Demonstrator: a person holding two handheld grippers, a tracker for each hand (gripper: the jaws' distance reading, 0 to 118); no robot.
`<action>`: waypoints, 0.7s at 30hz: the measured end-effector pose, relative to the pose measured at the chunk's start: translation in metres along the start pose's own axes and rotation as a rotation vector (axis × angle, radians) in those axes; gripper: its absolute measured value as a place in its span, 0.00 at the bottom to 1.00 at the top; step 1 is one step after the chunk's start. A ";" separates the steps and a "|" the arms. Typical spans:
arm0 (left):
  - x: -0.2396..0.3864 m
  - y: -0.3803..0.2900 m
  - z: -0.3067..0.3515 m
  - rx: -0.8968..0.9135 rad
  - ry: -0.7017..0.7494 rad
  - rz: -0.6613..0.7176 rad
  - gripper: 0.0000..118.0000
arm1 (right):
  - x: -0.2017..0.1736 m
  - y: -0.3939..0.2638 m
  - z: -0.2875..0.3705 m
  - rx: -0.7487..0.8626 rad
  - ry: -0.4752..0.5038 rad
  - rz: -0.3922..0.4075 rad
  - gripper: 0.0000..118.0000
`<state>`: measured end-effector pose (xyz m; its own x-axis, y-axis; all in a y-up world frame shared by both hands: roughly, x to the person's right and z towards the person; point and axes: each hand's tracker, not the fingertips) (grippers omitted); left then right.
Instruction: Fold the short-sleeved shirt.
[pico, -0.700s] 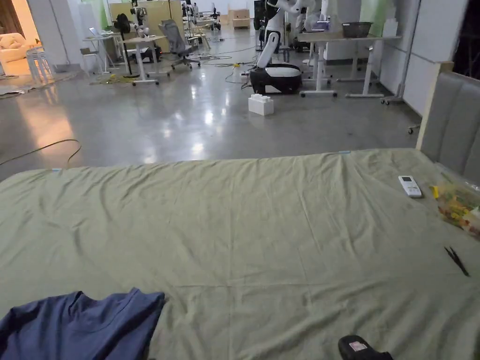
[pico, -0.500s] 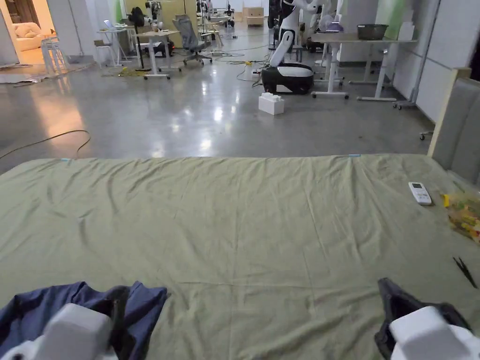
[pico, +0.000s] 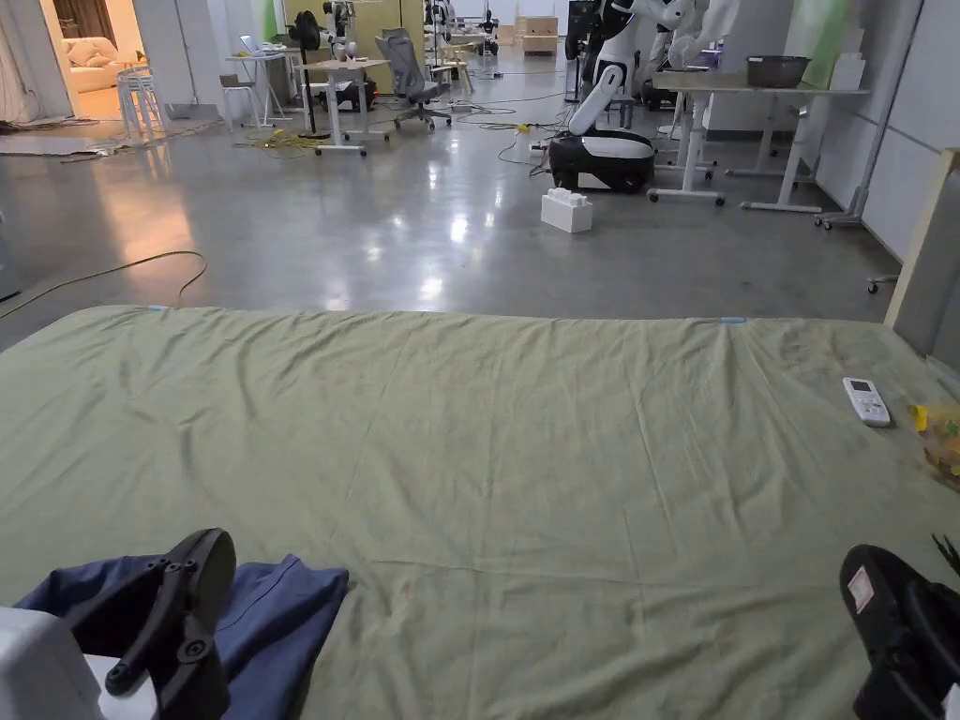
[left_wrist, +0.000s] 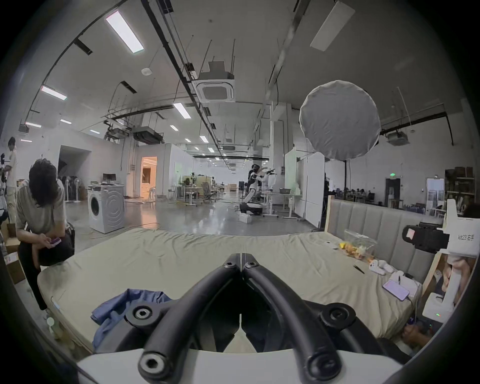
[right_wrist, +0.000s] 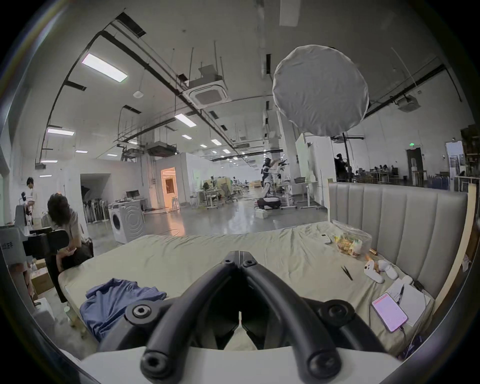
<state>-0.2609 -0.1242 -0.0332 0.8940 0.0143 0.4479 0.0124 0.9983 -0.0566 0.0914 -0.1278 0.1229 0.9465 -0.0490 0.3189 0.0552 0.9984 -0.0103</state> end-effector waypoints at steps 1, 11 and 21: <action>-0.001 0.000 0.000 -0.004 -0.008 0.005 0.00 | -0.002 0.000 0.000 -0.002 0.001 0.015 0.00; -0.007 -0.003 -0.001 -0.020 -0.010 0.013 0.00 | -0.004 -0.005 -0.004 -0.031 0.008 0.026 0.00; -0.054 -0.013 -0.009 -0.102 -0.032 0.095 0.00 | -0.002 -0.019 -0.006 -0.078 0.021 0.025 0.00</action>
<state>-0.3049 -0.1382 -0.0647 0.8788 0.1119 0.4640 -0.0249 0.9816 -0.1895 0.0904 -0.1468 0.1164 0.9544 -0.0253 0.2974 0.0551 0.9942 -0.0922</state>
